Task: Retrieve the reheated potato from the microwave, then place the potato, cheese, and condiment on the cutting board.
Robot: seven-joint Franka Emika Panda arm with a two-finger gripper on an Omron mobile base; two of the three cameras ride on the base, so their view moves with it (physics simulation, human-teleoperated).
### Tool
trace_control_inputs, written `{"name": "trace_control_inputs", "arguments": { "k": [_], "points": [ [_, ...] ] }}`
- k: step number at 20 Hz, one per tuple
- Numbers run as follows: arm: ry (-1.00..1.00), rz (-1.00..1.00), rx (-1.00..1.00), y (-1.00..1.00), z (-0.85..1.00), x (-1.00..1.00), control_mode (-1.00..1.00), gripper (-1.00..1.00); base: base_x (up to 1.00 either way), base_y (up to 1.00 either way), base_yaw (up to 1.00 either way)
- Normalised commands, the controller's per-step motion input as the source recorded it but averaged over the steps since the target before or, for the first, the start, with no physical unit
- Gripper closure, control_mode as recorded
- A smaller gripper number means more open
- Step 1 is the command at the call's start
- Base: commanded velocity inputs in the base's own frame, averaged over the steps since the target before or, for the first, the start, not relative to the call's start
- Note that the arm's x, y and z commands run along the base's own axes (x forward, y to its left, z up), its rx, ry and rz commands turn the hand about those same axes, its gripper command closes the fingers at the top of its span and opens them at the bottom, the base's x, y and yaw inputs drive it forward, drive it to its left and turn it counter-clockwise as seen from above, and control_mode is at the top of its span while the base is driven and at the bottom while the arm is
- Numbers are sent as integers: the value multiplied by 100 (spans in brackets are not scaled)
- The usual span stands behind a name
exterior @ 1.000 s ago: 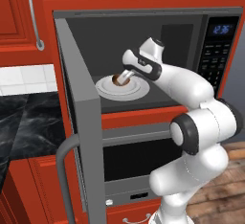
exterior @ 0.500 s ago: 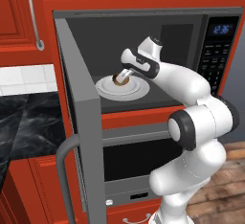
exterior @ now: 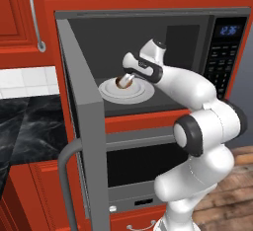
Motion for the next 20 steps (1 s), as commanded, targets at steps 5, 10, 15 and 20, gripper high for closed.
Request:
{"name": "trace_control_inputs", "arguments": {
  "k": [5, 10, 15, 20],
  "points": [
    [-16, 2, -7, 16, -52, -17, -100, -100, 0, 0, 0],
    [-2, 0, -7, 3, -37, -5, -100, -100, 0, 0, 0],
    [5, 0, -4, 5, -42, 1, -100, -100, 0, 0, 0],
    [5, 0, 0, 10, -47, 10, -100, -100, 0, 0, 0]
  ]
}}
